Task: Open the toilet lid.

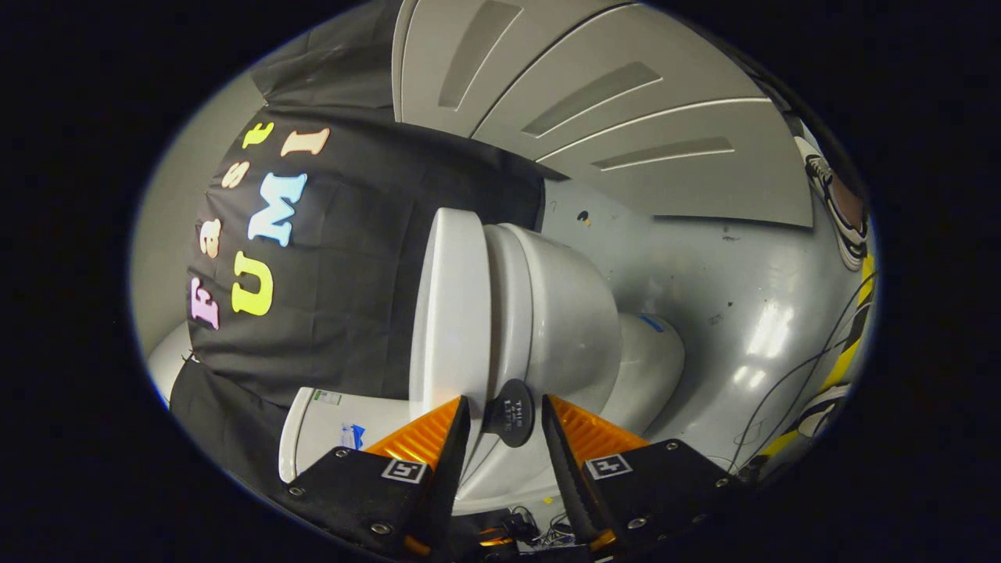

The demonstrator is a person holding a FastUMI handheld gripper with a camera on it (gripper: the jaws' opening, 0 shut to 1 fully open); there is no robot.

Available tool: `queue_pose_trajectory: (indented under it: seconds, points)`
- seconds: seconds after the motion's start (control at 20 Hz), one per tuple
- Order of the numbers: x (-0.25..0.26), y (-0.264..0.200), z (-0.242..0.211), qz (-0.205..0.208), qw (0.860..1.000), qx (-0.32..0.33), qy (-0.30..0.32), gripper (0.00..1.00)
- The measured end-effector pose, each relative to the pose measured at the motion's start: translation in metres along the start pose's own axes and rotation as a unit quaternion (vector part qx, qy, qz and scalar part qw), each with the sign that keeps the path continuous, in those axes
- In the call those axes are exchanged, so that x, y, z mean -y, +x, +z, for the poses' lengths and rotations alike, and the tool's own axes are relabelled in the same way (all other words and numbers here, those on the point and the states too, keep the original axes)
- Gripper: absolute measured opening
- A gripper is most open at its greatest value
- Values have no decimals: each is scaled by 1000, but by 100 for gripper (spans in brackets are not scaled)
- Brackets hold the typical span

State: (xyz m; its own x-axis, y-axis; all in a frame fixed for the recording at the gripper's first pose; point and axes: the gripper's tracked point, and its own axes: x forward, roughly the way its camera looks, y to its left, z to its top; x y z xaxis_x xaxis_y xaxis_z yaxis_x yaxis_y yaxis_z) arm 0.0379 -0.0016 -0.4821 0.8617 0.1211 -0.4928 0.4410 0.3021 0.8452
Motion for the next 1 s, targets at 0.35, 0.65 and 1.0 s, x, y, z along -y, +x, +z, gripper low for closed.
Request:
queue_pose_trajectory:
  seconds: [0.35,0.65,1.0]
  points:
    - [5,4,3,-8,1000,13,-2,19]
    - [2,2,6,-19,999,11,-32,0]
    - [-4,-2,2,-57,997,17,-44,0]
